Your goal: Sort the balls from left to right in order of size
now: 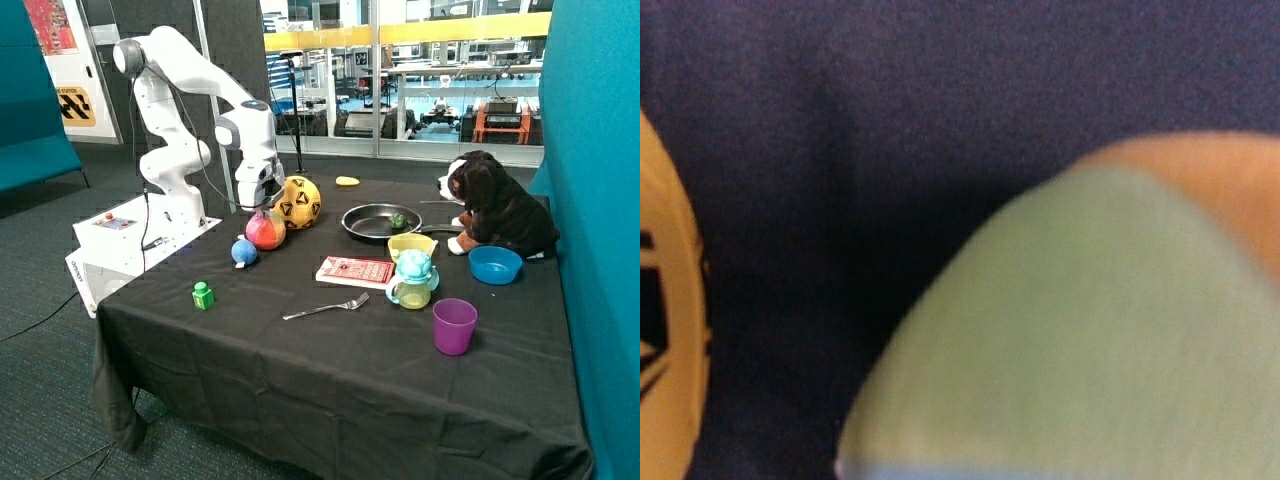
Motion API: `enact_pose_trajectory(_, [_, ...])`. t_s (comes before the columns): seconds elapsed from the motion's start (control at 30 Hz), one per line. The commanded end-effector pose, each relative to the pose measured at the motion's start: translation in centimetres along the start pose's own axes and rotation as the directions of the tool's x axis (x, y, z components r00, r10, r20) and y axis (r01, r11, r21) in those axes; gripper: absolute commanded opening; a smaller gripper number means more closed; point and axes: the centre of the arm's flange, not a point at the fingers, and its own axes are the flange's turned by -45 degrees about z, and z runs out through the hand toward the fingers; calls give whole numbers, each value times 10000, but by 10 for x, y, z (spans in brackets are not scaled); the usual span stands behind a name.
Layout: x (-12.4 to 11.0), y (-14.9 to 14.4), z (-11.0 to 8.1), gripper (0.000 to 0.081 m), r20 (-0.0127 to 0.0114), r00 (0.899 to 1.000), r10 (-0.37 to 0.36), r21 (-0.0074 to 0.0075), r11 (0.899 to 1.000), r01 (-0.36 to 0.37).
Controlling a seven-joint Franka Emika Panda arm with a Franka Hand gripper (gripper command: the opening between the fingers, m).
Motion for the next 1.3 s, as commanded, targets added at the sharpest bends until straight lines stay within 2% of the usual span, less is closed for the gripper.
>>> enact_pose_trajectory(0.0, [6, 0, -22, 808, 20, 10000, -40, 0, 10000, 40])
enact_pose_trajectory(0.17, [12, -3, -36, 808, 20, 9998, -197, 0, 9998, 197])
enact_pose_trajectory(0.7, [19, -16, -62, 808, 20, 9980, -638, 1, 9980, 638])
enact_pose_trajectory(0.93, [29, -33, -84, 808, 20, 9930, -1177, 2, 9930, 1177])
enact_pose_trajectory(0.97, [31, -35, -87, 808, 20, 9894, -1453, 3, 9894, 1453])
enact_pose_trajectory(1.0, [31, -36, -88, 808, 20, 9923, -1241, 3, 9923, 1241])
enact_pose_trajectory(1.27, [36, -41, -95, 808, 20, 9904, -1380, 3, 9904, 1380])
